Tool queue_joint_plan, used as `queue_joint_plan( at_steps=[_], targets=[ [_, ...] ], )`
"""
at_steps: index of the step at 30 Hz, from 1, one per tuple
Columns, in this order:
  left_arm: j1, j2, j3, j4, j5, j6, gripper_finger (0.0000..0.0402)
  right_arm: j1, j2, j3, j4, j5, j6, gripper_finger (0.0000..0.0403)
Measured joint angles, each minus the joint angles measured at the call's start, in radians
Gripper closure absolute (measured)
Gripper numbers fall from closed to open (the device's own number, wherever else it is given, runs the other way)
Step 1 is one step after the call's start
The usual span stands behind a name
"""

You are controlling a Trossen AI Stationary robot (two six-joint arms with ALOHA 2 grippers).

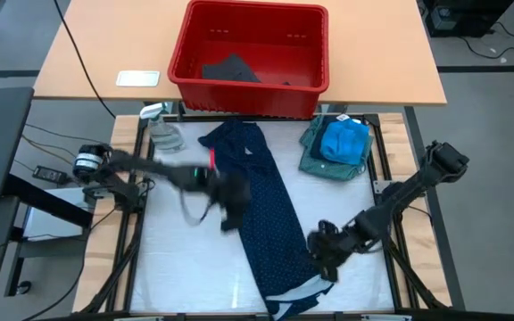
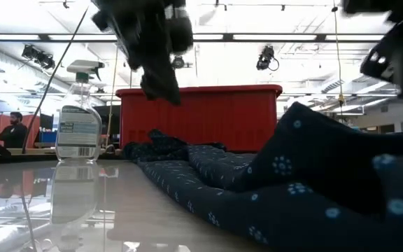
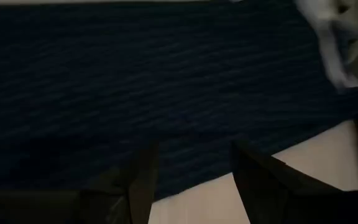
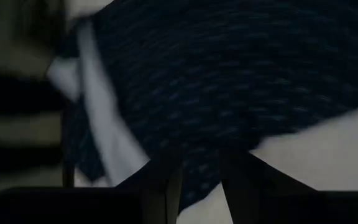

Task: Fold laundry
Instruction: Fold the dark blue polo shirt

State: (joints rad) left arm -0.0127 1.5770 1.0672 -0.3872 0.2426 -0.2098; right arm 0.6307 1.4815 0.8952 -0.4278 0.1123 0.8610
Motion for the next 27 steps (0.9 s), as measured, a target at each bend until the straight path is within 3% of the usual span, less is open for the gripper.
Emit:
queue_joint_plan(
  at_steps=[6, 9, 12, 15, 20, 27],
  targets=[
    [-0.415, 0.095, -0.04, 0.411, -0.338, -0.076, 0.0198, 0.129, 0.006, 0.0, 0.089, -0.015, -0.329, 0.0284],
    [-0.528, 0.206, 0.018, 0.424, -0.479, -0.166, 0.0198, 0.165, 0.006, 0.0, 0.122, 0.004, -0.501, 0.0265],
    [-0.571, 0.331, 0.126, 0.43, -0.511, -0.187, 0.0198, 0.175, 0.017, 0.0, 0.164, 0.006, -0.583, 0.0237],
    [-0.592, 0.455, 0.267, 0.41, -0.511, -0.077, 0.0198, 0.174, 0.051, 0.0, 0.176, -0.011, -0.619, 0.0203],
    [-0.594, 0.607, 0.475, 0.212, -0.511, 0.0, 0.0198, 0.198, 0.119, 0.0, 0.17, -0.024, -0.625, 0.0152],
    [-0.597, 0.649, 0.526, 0.144, -0.485, 0.018, 0.0199, 0.218, 0.243, 0.0, 0.191, 0.025, -0.614, 0.0138]
  ],
)
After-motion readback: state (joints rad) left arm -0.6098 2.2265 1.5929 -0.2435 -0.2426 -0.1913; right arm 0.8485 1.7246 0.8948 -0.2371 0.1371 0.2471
